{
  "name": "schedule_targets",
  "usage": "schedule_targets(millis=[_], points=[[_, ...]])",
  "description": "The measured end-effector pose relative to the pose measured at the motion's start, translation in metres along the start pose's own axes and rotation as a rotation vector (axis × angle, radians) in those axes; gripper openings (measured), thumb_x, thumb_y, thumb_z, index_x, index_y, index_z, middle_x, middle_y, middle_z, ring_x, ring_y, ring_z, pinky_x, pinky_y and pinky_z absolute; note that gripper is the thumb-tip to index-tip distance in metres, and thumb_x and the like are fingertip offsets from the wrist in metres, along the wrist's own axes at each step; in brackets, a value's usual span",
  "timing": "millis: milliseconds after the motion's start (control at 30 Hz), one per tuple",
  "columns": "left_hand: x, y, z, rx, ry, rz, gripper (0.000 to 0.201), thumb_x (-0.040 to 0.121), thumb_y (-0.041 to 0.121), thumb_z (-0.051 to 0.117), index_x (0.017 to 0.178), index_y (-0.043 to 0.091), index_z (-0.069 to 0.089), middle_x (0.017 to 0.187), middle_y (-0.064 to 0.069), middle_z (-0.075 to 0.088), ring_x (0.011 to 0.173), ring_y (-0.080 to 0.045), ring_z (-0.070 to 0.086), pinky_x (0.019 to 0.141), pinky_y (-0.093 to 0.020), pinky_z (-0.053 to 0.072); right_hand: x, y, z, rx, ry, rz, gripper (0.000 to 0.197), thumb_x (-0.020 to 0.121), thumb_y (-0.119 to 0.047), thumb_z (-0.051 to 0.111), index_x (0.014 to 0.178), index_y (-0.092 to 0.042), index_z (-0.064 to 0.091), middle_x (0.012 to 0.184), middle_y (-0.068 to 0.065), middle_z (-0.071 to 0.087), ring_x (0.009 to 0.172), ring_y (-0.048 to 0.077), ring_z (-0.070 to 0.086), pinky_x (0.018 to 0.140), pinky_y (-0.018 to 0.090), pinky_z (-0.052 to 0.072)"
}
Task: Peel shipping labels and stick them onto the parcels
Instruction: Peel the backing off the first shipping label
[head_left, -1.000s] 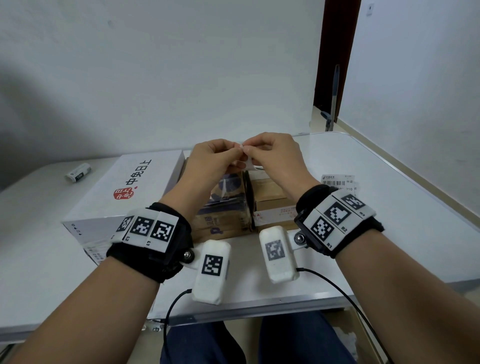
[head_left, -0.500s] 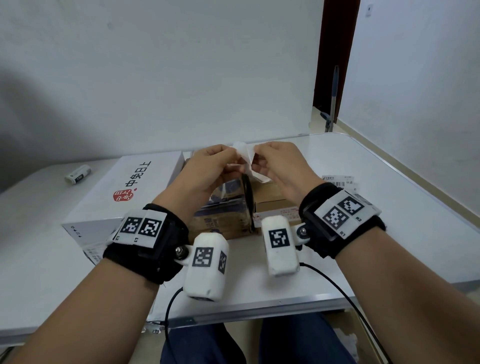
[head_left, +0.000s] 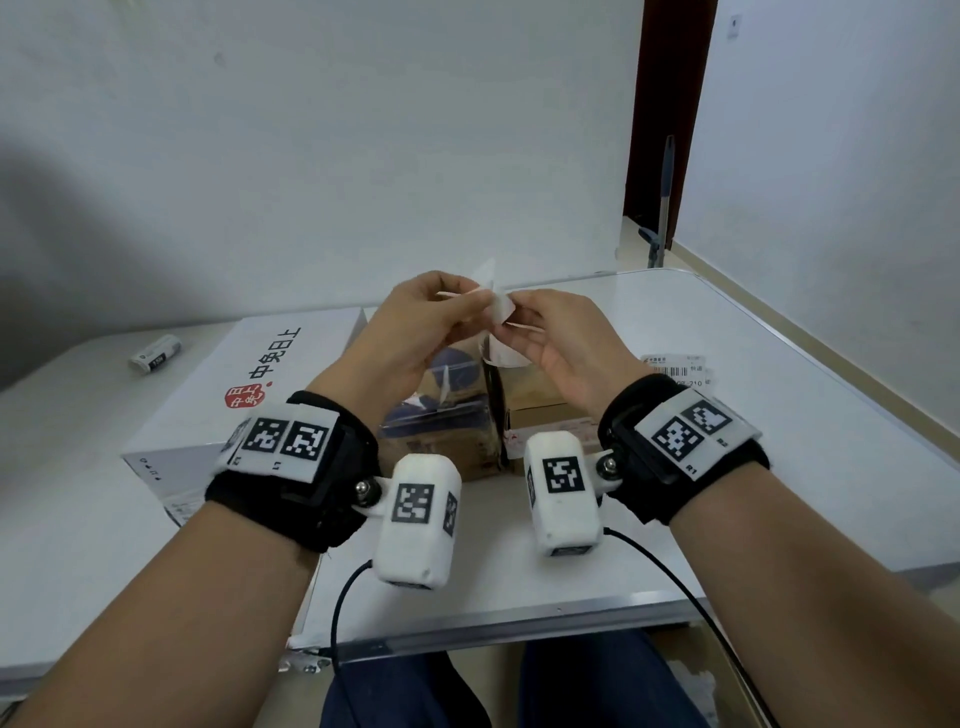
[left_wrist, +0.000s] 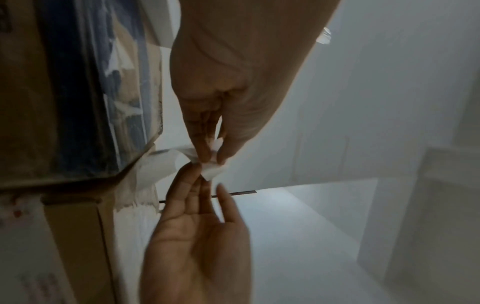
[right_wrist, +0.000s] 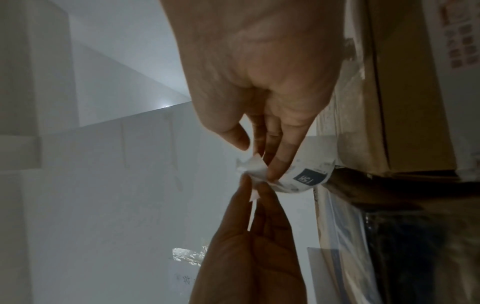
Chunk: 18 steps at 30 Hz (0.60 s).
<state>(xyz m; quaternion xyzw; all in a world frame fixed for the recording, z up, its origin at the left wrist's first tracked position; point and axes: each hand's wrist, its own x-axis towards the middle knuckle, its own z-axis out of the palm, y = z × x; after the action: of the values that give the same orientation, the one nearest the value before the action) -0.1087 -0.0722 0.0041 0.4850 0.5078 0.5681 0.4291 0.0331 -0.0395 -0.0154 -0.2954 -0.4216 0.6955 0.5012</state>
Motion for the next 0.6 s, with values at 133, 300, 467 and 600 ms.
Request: schedule_targets(millis=[133,300,467,600], points=[[0.001,0.000,0.000,0.235,0.017,0.086,0.009,0.087,0.011,0.068,0.087,0.002,0.065,0.073,-0.009,0.065,0.062,-0.013,0.060,0.066,-0.021,0.054,0.002,-0.004,0.004,-0.171,-0.038,0.011,0.045,0.095,-0.037,0.056,0.108,0.005,0.062,0.096,0.016,0.067,0.083,0.020,0.070,0.073,0.028,0.060],[0.001,0.004,-0.001,0.167,-0.117,-0.046,0.011,0.089,0.013,0.065,0.084,0.004,0.065,0.071,-0.005,0.063,0.062,-0.010,0.056,0.064,-0.018,0.051,0.004,-0.005,0.004,-0.373,-0.070,0.025,0.036,0.093,-0.034,0.060,0.105,0.000,0.064,0.087,0.007,0.064,0.065,0.011,0.061,0.060,0.020,0.053],[0.001,0.005,-0.008,-0.028,-0.129,-0.219,0.003,0.087,0.008,0.064,0.086,0.006,0.066,0.068,0.000,0.059,0.055,-0.005,0.053,0.055,-0.012,0.049,0.002,0.000,0.002,-0.281,-0.110,0.038,0.018,0.095,-0.026,0.059,0.099,-0.008,0.056,0.082,0.009,0.061,0.059,0.010,0.060,0.052,0.020,0.049],[0.006,0.003,-0.013,-0.122,-0.016,-0.279,0.004,0.082,0.005,0.068,0.085,0.005,0.066,0.074,-0.003,0.059,0.052,-0.006,0.054,0.051,-0.013,0.049,0.001,0.005,-0.001,-0.244,-0.061,0.013,0.021,0.096,-0.023,0.057,0.079,-0.011,0.057,0.090,0.009,0.060,0.064,0.013,0.063,0.051,0.019,0.050]])
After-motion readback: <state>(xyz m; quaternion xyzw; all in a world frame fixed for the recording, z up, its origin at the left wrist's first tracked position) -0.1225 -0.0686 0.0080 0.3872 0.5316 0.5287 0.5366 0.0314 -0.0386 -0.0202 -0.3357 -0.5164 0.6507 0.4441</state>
